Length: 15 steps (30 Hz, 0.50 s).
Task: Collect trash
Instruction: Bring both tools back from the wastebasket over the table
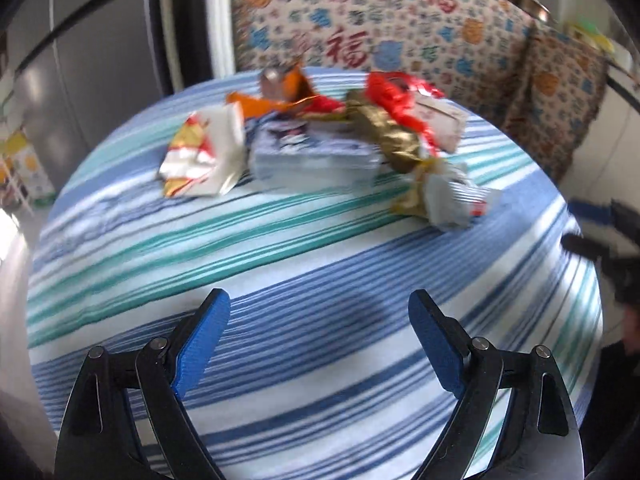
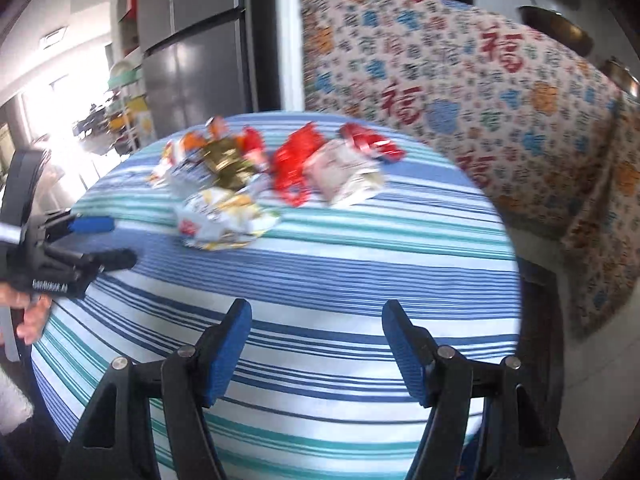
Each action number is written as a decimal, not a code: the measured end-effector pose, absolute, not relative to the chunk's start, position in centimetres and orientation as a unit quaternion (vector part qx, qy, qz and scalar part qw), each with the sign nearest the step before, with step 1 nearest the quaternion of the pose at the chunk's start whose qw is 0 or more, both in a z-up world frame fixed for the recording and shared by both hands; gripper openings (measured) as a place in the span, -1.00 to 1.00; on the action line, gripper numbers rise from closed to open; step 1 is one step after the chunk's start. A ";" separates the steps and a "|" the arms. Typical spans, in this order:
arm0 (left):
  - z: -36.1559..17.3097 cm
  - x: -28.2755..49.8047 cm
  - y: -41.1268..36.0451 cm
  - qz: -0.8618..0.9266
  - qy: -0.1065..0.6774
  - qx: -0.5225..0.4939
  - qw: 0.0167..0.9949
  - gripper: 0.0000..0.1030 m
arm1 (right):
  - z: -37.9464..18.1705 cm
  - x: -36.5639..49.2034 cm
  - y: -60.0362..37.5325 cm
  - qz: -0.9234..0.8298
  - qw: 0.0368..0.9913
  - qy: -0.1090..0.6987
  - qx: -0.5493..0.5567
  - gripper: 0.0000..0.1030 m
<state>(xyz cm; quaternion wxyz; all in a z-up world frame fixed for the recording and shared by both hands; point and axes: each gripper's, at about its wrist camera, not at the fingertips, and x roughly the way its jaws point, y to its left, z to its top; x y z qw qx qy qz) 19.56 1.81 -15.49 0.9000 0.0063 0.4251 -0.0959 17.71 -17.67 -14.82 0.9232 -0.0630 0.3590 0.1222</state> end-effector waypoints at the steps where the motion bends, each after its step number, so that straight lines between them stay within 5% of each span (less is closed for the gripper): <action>1: -15.7 20.0 2.5 -0.091 0.432 -0.003 0.897 0.78 | -15.1 17.8 -16.6 0.127 0.921 0.363 -0.068 0.34; 7: -16.2 21.7 3.9 -0.054 0.449 0.034 0.891 0.99 | -17.0 19.4 -12.7 0.145 0.904 0.393 -0.085 0.34; 15: -16.2 24.1 8.0 -0.104 0.450 0.060 0.885 0.99 | -17.6 20.5 -12.3 0.134 0.900 0.409 -0.075 0.52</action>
